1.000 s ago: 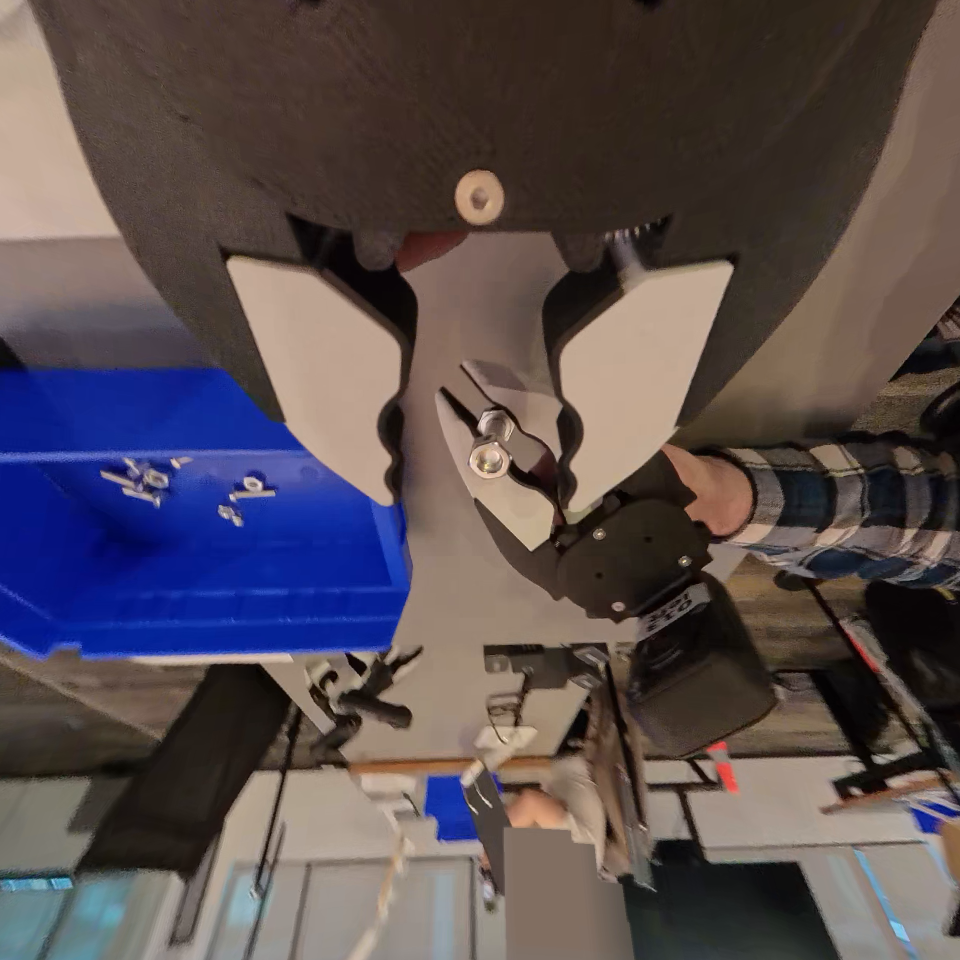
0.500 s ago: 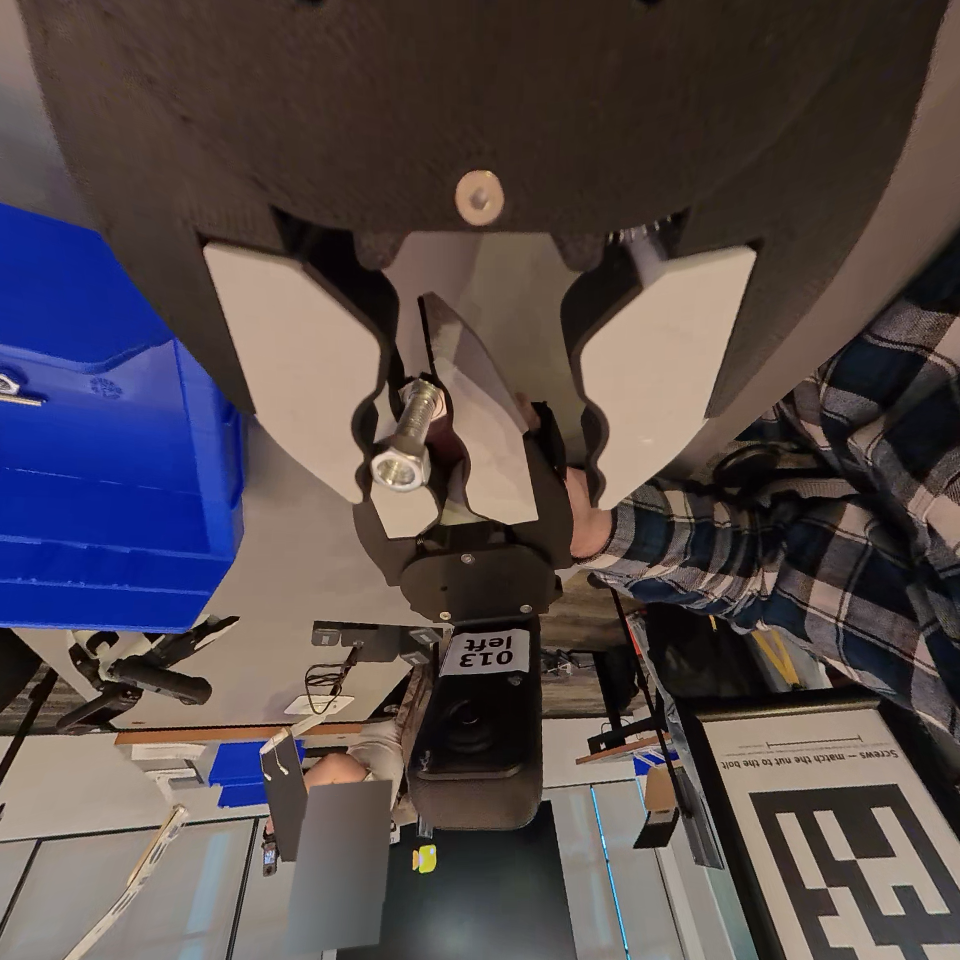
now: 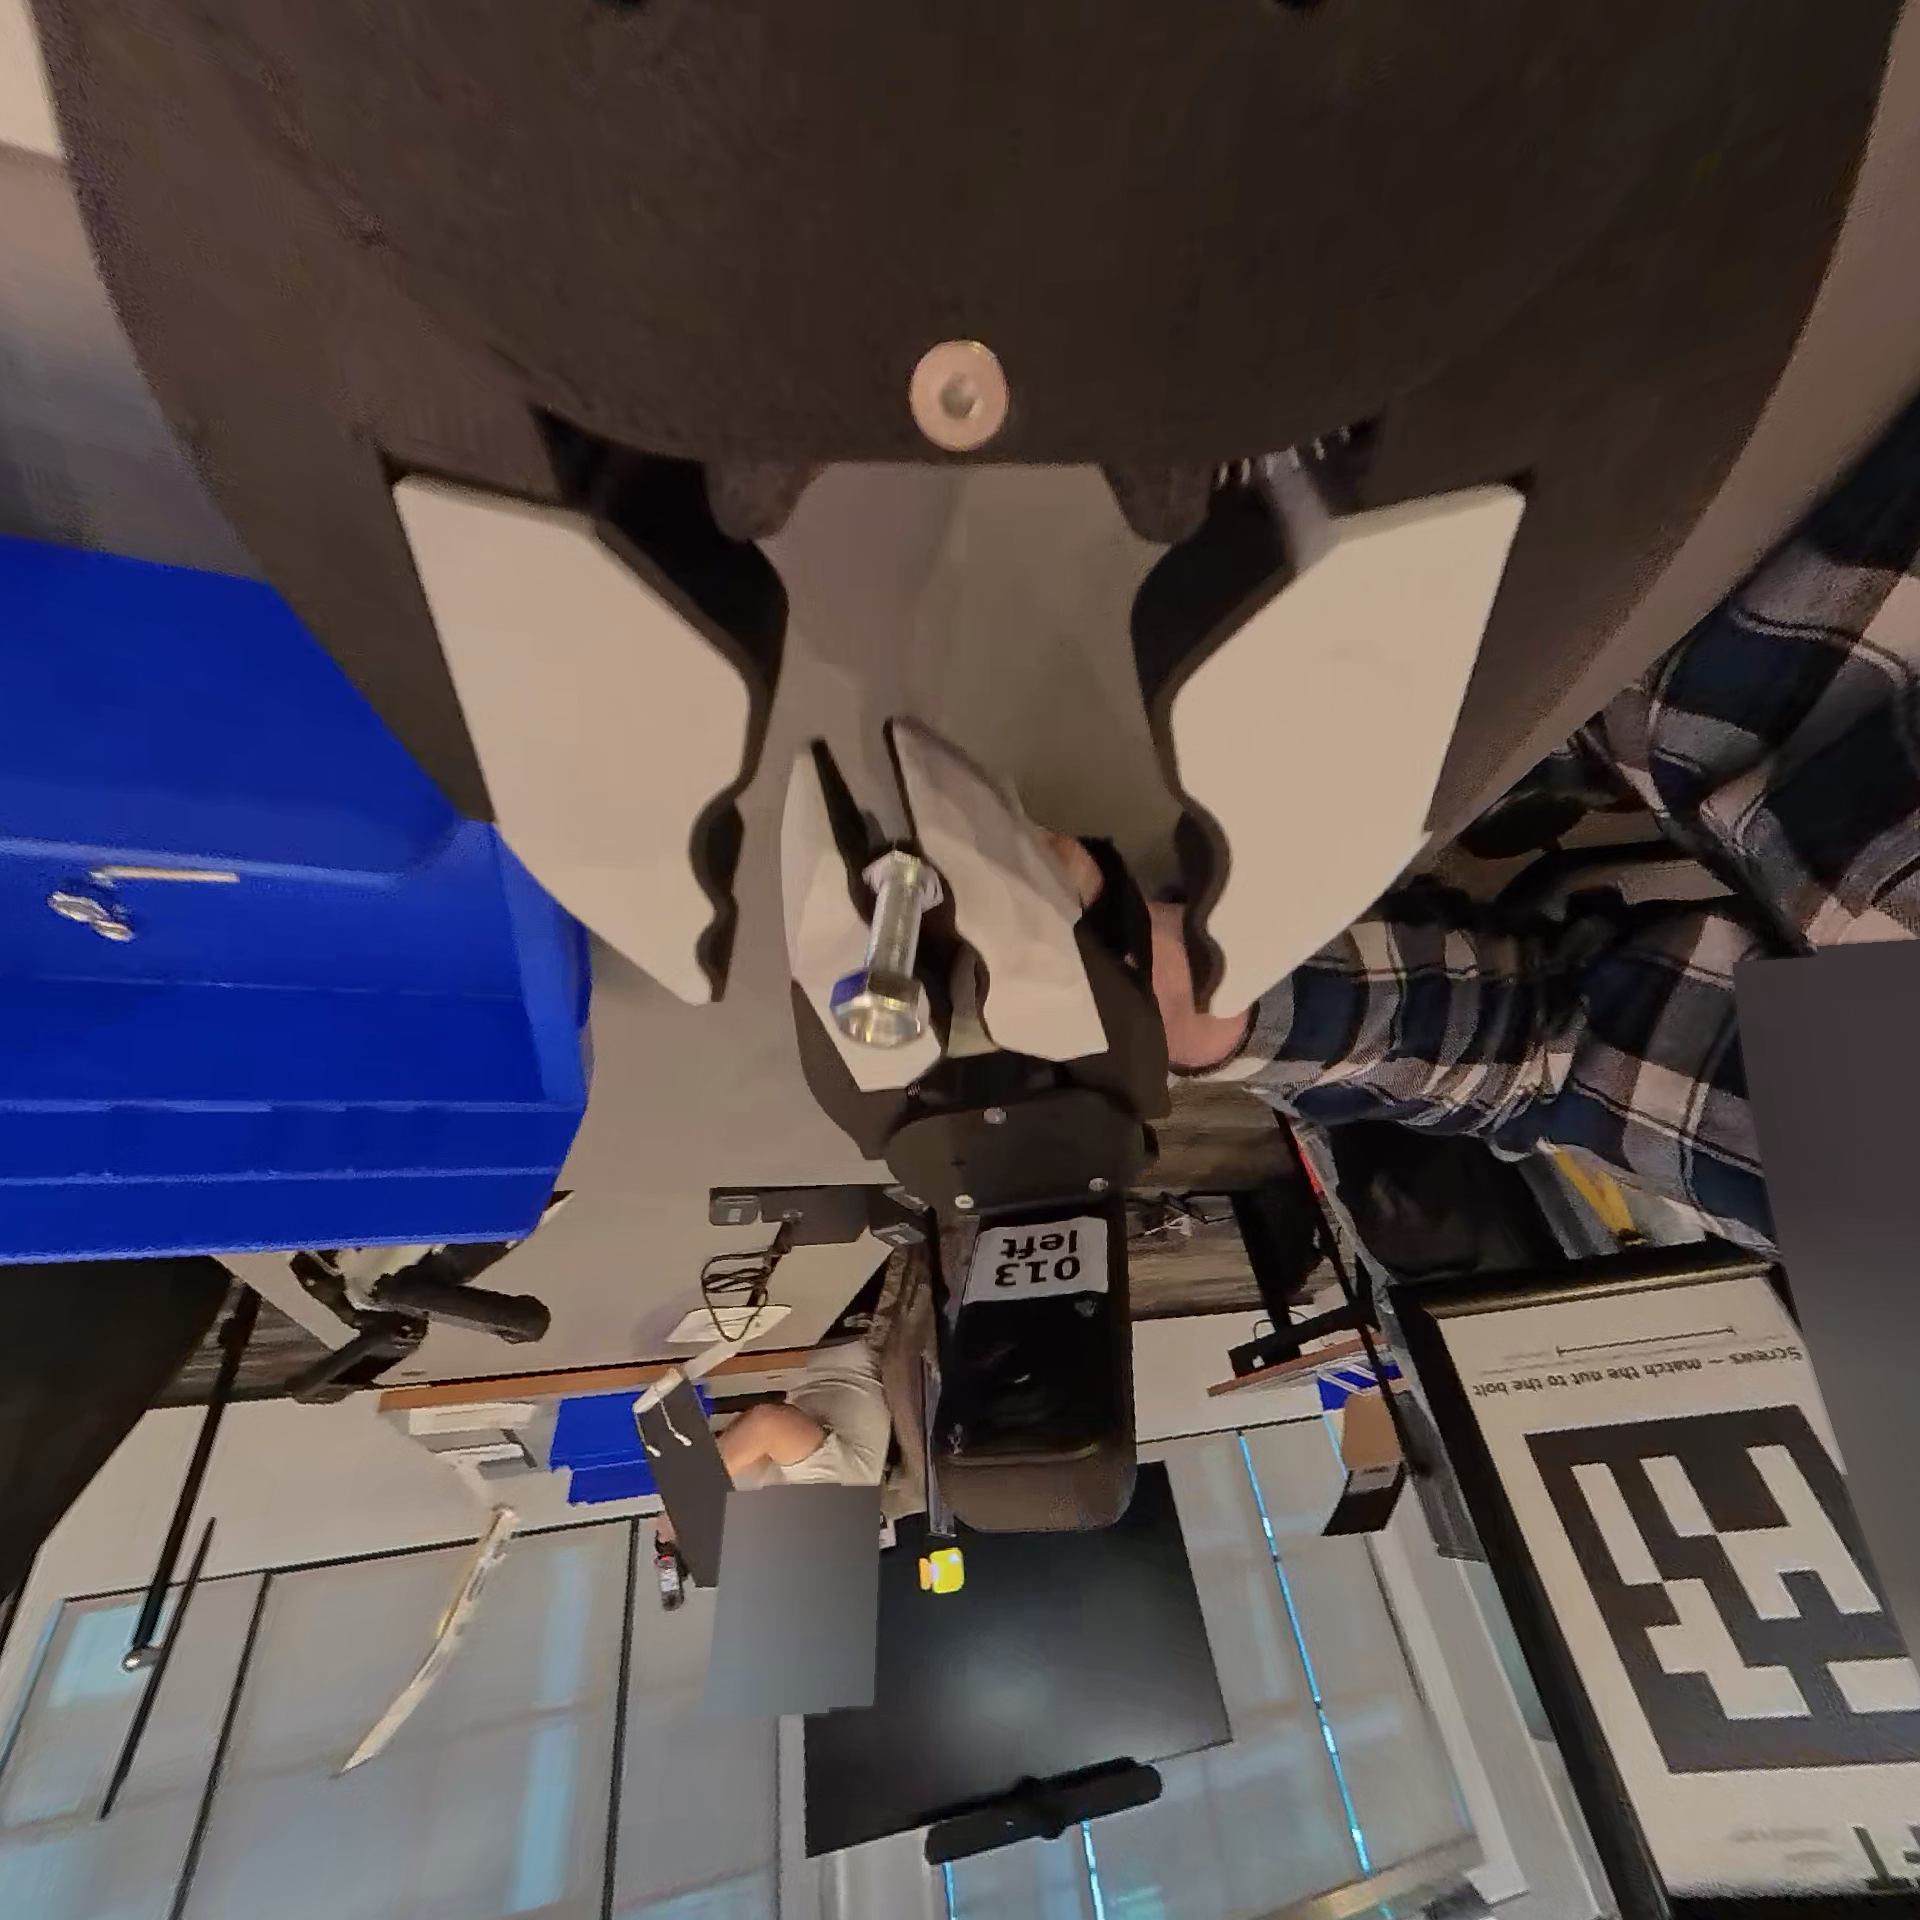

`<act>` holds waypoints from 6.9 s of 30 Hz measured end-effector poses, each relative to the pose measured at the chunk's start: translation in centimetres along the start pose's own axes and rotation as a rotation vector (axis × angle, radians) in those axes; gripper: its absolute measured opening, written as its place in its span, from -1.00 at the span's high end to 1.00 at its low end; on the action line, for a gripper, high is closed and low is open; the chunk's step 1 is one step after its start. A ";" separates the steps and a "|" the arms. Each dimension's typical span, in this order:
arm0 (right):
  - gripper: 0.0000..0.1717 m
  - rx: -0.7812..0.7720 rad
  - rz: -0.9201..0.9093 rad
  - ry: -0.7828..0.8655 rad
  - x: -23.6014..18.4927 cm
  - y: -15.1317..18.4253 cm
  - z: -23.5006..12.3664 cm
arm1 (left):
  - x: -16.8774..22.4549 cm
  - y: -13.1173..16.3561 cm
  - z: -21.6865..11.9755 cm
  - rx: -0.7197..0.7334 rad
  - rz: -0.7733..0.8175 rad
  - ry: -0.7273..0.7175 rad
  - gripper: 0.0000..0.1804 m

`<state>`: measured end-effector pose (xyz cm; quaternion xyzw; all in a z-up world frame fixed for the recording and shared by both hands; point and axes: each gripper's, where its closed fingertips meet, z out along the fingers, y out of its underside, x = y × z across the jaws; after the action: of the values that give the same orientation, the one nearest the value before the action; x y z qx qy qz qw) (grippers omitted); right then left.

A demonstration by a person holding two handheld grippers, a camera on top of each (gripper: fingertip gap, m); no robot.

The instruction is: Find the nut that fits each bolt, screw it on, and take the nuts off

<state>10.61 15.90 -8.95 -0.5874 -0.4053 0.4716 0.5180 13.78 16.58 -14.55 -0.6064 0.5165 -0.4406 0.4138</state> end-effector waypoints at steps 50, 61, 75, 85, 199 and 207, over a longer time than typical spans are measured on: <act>0.41 -0.008 -0.037 -0.069 0.7 0.9 1.2 | 0.0 0.3 0.1 -0.015 -0.017 0.016 0.85; 0.80 -0.030 -0.035 -0.051 0.7 1.7 1.9 | 0.8 -0.1 0.1 0.021 -0.007 0.067 0.85; 0.80 0.052 -0.277 0.357 -2.6 -9.5 -13.2 | 0.6 -0.9 -0.9 0.041 0.077 0.024 1.00; 0.80 -0.153 -0.123 1.282 4.8 -8.6 -42.3 | 0.4 0.0 -0.3 -0.015 0.092 -0.010 1.00; 1.00 -0.198 -0.032 0.372 -1.5 6.4 -15.6 | 2.8 3.3 1.8 -0.650 0.415 0.124 0.57; 1.00 -0.197 -0.027 0.368 -1.5 6.4 -15.6 | -14.4 -4.8 -1.6 -0.700 0.549 -0.175 0.62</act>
<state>25.37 10.03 -14.82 -0.7059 -0.3560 0.3075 0.5295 12.38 31.34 -11.07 -0.5855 0.7391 -0.0603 0.3275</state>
